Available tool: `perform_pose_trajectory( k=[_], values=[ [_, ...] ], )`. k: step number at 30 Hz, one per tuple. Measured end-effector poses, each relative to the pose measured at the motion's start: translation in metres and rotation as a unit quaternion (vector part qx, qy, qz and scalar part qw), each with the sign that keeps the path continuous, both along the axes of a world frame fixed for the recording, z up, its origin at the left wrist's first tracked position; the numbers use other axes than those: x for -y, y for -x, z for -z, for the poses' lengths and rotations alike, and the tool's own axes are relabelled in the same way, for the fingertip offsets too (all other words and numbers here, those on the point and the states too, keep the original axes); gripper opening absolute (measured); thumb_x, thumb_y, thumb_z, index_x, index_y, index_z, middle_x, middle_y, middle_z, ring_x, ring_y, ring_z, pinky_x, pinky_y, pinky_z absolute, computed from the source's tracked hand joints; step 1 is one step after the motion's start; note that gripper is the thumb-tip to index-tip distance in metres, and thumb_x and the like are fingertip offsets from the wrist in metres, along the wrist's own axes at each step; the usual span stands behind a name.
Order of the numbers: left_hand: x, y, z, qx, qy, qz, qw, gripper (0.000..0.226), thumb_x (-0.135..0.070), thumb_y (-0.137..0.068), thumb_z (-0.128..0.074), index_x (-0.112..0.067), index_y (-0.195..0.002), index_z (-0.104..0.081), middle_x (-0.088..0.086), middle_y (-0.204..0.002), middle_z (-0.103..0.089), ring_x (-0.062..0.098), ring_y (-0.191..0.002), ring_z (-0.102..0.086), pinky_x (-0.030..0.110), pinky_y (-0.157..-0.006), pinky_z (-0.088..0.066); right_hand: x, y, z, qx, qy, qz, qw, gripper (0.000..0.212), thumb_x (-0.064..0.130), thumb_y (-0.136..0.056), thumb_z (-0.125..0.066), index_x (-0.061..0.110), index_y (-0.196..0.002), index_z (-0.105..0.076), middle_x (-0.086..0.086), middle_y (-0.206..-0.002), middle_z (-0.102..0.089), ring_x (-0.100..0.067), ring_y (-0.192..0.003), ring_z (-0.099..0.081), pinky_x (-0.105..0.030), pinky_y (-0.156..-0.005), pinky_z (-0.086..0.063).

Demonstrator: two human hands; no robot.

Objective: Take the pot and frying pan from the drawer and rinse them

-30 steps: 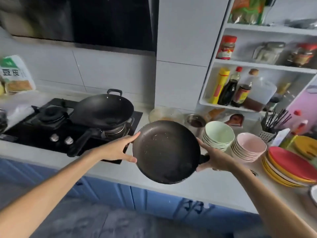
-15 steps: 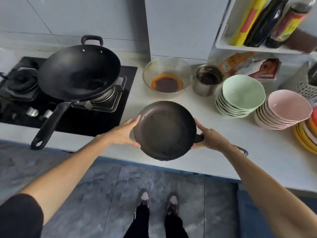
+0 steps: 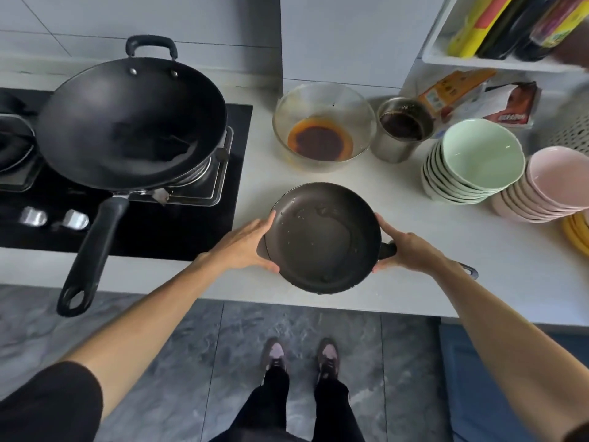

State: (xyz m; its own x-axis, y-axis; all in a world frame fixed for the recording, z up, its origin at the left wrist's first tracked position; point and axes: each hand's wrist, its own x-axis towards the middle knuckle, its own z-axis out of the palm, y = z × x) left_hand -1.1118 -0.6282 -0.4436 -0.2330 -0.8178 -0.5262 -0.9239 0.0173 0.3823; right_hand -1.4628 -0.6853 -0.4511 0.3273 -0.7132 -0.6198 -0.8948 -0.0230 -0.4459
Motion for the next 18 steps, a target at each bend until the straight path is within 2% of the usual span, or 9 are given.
perform_pose_trajectory(
  k=[3, 6, 10, 15, 18],
  values=[
    [-0.001, -0.002, 0.006, -0.003, 0.007, 0.009, 1.0, 0.129, -0.069, -0.061, -0.07, -0.03, -0.148, 0.016, -0.002, -0.131, -0.037, 0.015, -0.114, -0.043, 0.029, -0.079, -0.041, 0.001, -0.001, 0.0, -0.015, 0.004, -0.004, 1.0, 0.119, 0.049, -0.063, -0.081, 0.056, -0.14, 0.01, -0.004, -0.086, -0.068, -0.024, -0.086, -0.062, -0.039, -0.088, -0.048],
    [0.0, -0.005, 0.012, -0.015, 0.016, 0.01, 1.0, 0.128, -0.071, -0.061, -0.069, -0.032, -0.148, 0.017, -0.004, -0.128, -0.036, 0.014, -0.113, -0.043, 0.026, -0.076, -0.036, 0.001, -0.001, 0.003, -0.031, 0.008, -0.003, 0.999, 0.118, 0.049, -0.065, -0.08, 0.059, -0.137, 0.014, -0.004, -0.086, -0.066, -0.026, -0.087, -0.061, -0.04, -0.088, -0.047],
    [0.001, -0.007, 0.019, -0.012, 0.029, 0.017, 0.999, 0.129, -0.073, -0.06, -0.068, -0.031, -0.148, 0.017, -0.004, -0.126, -0.037, 0.014, -0.11, -0.043, 0.026, -0.074, -0.037, 0.001, -0.002, 0.002, -0.043, 0.001, -0.02, 0.999, 0.118, 0.048, -0.069, -0.077, 0.051, -0.141, 0.016, 0.002, -0.075, -0.06, -0.025, -0.079, -0.06, -0.039, -0.084, -0.048],
    [0.001, -0.008, 0.023, -0.005, 0.046, 0.027, 0.999, 0.129, -0.074, -0.06, -0.067, -0.027, -0.149, 0.014, -0.002, -0.124, -0.039, 0.019, -0.109, -0.044, 0.026, -0.08, -0.035, -0.002, -0.003, 0.001, -0.137, 0.044, -0.068, 0.987, 0.115, 0.062, -0.072, -0.067, 0.048, -0.138, 0.027, -0.007, -0.095, -0.065, -0.03, -0.088, -0.061, -0.037, -0.079, -0.043],
    [0.002, -0.008, 0.023, 0.001, 0.051, 0.031, 0.998, 0.129, -0.074, -0.06, -0.066, -0.026, -0.149, 0.014, 0.0, -0.125, -0.04, 0.019, -0.109, -0.043, 0.027, -0.083, -0.035, -0.007, -0.004, 0.0, -0.163, 0.057, -0.078, 0.982, 0.112, 0.065, -0.074, -0.061, 0.041, -0.141, 0.026, -0.009, -0.108, -0.065, -0.031, -0.095, -0.061, -0.037, -0.078, -0.043]
  ],
)
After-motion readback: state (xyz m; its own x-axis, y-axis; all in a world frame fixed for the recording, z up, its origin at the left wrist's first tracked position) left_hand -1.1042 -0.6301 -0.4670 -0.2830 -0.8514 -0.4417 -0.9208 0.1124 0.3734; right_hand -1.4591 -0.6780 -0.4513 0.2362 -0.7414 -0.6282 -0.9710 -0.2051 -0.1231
